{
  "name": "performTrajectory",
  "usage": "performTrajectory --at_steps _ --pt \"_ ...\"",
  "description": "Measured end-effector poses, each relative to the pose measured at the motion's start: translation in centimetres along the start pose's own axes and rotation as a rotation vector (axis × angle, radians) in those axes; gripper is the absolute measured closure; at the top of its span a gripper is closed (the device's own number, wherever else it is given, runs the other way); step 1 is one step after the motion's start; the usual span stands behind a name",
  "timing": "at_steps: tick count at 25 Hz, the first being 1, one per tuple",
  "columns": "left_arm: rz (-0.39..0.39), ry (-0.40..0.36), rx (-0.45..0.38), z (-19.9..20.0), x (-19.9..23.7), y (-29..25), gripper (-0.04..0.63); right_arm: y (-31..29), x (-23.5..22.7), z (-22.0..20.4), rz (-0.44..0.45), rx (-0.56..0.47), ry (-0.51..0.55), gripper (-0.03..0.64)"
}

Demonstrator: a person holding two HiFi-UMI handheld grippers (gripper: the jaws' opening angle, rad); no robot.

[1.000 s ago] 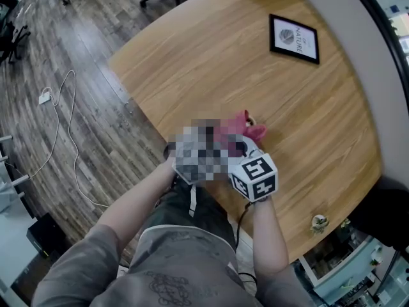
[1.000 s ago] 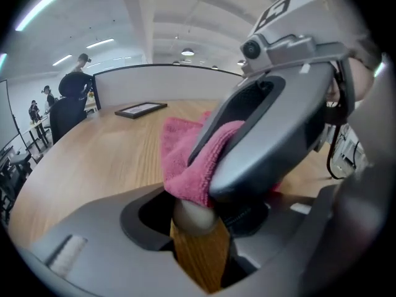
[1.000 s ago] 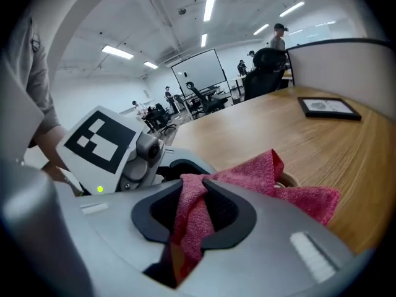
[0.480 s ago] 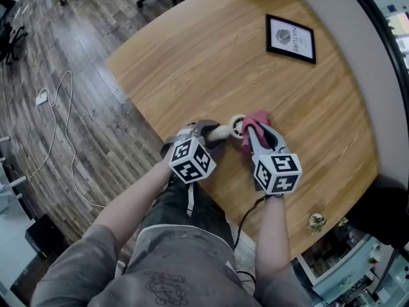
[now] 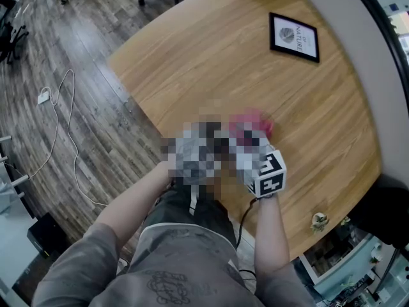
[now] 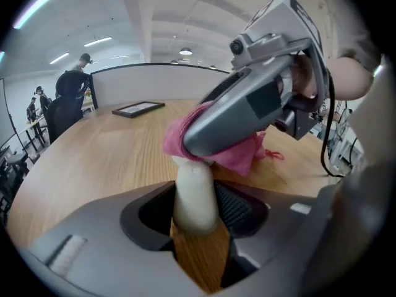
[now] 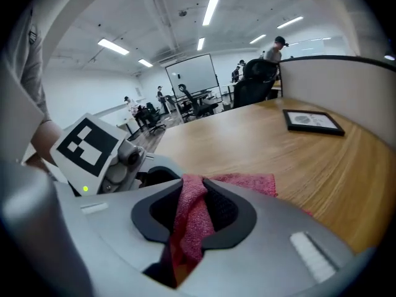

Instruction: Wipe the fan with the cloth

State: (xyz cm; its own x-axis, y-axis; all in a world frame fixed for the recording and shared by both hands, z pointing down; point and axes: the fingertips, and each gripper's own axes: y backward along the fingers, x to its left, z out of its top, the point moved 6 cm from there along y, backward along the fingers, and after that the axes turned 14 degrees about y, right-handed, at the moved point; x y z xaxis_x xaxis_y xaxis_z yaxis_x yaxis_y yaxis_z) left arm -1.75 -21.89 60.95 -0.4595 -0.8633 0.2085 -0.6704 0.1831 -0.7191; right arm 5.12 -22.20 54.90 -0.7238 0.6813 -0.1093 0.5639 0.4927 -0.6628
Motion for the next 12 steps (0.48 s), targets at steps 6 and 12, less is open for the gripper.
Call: performTrajectory --at_steps 6,12 --pt "0.002 -0.008 -0.003 0.0 0.0 0.0 0.402 -1.7 2.3 0.4 0.187 0.048 0.023 0.545" --pt "-0.001 -0.017 -0.002 -0.2 -0.1 0.1 0.402 -0.5 1.7 -0.7 0.299 0.099 0.027 0.545"
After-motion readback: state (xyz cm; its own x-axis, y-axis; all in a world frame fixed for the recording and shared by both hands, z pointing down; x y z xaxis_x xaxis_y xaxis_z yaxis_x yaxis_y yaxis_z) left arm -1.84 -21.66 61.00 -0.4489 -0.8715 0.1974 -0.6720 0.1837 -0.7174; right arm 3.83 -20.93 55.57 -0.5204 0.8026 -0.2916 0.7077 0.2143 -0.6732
